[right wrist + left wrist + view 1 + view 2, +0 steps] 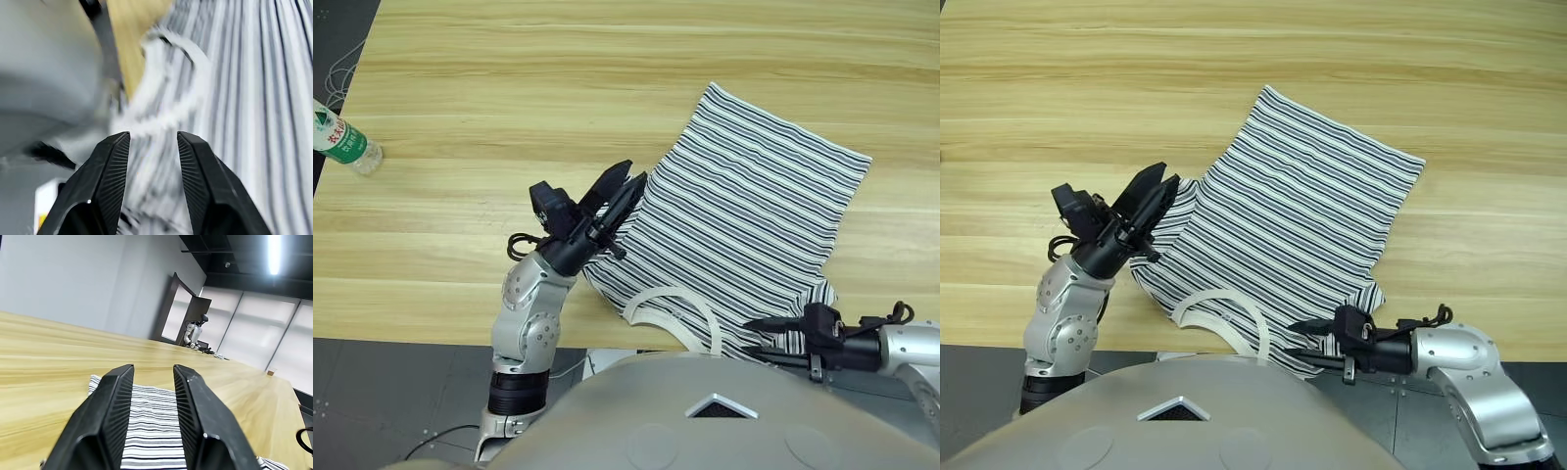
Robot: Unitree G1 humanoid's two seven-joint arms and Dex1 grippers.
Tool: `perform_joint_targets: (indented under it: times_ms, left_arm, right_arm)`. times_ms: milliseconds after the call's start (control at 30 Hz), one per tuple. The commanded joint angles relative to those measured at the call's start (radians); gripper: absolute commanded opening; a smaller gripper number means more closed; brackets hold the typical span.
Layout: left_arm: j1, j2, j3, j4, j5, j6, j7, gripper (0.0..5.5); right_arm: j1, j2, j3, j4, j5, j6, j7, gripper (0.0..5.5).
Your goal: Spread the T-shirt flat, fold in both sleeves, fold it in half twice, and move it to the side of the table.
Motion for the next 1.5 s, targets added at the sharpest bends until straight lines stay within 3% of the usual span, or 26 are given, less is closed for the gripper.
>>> perform_joint_targets:
  times_ms: [33,367,633,1033,1100,1200,1500]
  left_arm:
    - [0.020,-0.004,0.005,-0.026,-0.006,0.001,0.022,1.50]
    - [0.062,-0.010,0.008,-0.049,-0.011,-0.018,0.032,1.50]
    - [0.101,-0.013,0.011,-0.067,-0.016,-0.030,0.035,1.50]
    - [0.129,-0.011,0.000,-0.060,0.006,-0.053,0.047,1.50]
    - [0.101,0.007,-0.025,0.007,0.130,-0.031,0.108,1.50]
    - [0.045,0.013,-0.032,0.092,0.221,0.031,0.189,1.50]
    - [0.024,-0.011,-0.005,0.059,0.180,0.042,0.207,1.50]
  right_arm:
    - [-0.139,-0.012,0.046,0.134,-0.150,0.036,-0.113,1.78]
    - [-0.290,-0.153,0.096,0.413,-0.363,-0.058,-0.156,1.78]
    - [-0.572,-0.105,0.083,0.571,-0.482,-0.199,-0.319,1.78]
    - [-0.573,-0.121,-0.043,0.394,-0.130,-0.096,-0.060,1.78]
    - [-0.616,-0.092,-0.068,0.387,-0.080,-0.027,-0.077,1.78]
    - [-0.736,0.042,-0.044,0.451,-0.107,0.099,-0.260,1.78]
    - [-0.670,0.261,0.242,0.259,-0.167,0.287,-0.412,1.78]
